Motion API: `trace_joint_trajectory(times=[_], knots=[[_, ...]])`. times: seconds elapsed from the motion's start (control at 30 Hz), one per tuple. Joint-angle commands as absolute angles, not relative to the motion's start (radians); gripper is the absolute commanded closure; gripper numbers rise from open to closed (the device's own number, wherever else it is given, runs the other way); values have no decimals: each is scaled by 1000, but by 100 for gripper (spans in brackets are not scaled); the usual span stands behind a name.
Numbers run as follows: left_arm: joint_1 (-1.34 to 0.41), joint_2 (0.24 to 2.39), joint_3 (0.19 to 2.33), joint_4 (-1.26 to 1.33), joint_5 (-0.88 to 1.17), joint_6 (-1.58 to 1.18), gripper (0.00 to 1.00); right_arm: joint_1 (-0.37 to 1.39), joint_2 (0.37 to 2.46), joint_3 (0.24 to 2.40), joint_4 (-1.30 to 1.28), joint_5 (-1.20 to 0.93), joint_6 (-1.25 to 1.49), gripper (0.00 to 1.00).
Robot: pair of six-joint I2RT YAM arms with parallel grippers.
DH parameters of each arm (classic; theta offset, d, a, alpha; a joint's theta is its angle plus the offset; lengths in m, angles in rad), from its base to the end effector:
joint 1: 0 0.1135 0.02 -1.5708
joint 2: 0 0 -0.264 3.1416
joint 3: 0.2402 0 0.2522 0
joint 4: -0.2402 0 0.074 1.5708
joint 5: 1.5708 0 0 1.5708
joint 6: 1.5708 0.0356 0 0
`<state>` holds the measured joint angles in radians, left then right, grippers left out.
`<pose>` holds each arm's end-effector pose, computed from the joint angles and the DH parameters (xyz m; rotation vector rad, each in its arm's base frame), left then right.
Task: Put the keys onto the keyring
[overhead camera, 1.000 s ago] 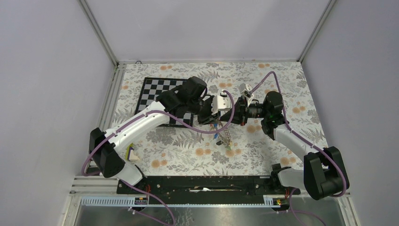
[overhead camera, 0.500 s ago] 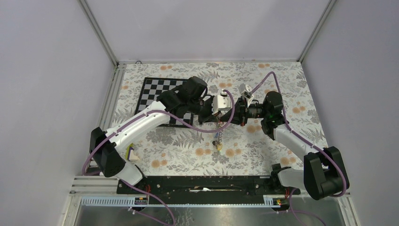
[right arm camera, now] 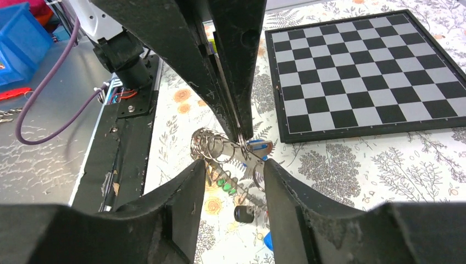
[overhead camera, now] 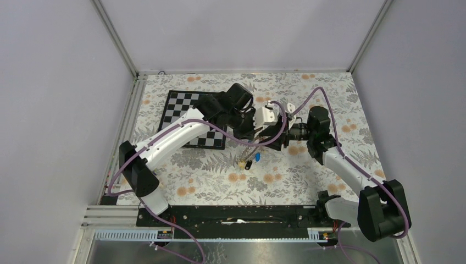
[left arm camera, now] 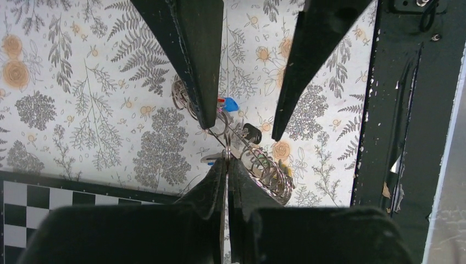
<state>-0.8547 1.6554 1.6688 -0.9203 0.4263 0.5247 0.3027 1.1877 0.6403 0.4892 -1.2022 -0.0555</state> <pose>0.2200 -0.2752 0.3560 1.7179 1.7924 -0.6688 0.2272 0.1057 0.2770 -1.1764 1.2544 1.1505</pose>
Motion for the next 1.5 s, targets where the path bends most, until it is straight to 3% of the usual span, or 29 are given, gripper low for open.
trace_joint_trajectory(times=[0.0, 0.43, 0.6, 1.0, 1.17, 1.33, 1.47], knots=[[-870, 1675, 1780, -994, 366, 497, 100, 304, 1171, 675, 462, -1182, -117, 49], [-891, 1694, 1802, -995, 415, 468, 100, 322, 1206, 629, 677, -1191, 79, 53], [-893, 1698, 1804, -995, 422, 466, 100, 328, 1218, 625, 695, -1201, 101, 65], [-892, 1695, 1811, -991, 423, 466, 100, 339, 1243, 624, 714, -1230, 126, 78], [-891, 1687, 1795, -971, 419, 461, 100, 341, 1247, 627, 721, -1236, 142, 99], [-890, 1666, 1776, -939, 406, 454, 100, 341, 1241, 637, 727, -1241, 159, 100], [-873, 1613, 1710, -874, 412, 468, 85, 335, 1214, 653, 735, -1240, 183, 100]])
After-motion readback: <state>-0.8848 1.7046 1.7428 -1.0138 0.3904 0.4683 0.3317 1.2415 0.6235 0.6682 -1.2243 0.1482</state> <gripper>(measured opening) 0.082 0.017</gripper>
